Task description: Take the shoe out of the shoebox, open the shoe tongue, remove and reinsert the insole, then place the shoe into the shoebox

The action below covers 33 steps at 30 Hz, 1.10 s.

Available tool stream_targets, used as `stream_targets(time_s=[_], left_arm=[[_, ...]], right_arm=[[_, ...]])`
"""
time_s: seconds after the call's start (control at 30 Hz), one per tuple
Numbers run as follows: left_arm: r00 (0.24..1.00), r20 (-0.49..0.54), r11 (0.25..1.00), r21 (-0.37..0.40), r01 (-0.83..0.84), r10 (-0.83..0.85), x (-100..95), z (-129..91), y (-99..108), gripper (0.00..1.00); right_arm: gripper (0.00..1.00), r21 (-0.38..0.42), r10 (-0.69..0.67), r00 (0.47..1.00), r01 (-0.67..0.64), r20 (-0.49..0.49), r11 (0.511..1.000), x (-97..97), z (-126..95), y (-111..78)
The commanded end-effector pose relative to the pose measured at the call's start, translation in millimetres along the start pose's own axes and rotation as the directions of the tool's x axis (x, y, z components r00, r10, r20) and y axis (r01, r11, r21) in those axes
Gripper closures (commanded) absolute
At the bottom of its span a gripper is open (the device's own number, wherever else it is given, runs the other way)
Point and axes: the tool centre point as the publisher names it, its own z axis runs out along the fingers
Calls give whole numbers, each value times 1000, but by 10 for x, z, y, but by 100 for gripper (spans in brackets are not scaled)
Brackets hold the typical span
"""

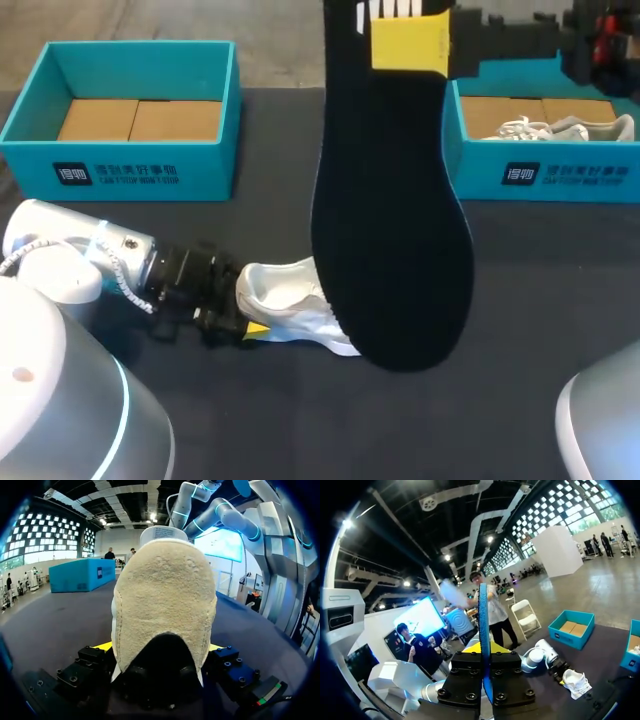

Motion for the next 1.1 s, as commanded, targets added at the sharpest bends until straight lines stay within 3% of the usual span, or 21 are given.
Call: stream_targets(time_s=[0.03,0.33,0.73,1.1], left_arm=[[1000,22,1000,-17,-3,4,5,-55,-46,0],[1000,8,997,-72,19,-18,-56,18,32,0],[999,6,998,-45,-47,48,-19,-68,122,0],[991,125,999,1,-44,43,-99,-140,56,0]], right_arm=[[100,-17,2,1000,-2,-5,1000,2,35,-91],[100,-17,2,1000,-2,-5,1000,2,35,-91],[100,-17,2,1000,-2,-5,1000,2,35,-91],[100,-17,2,1000,-2,-5,1000,2,35,-91]])
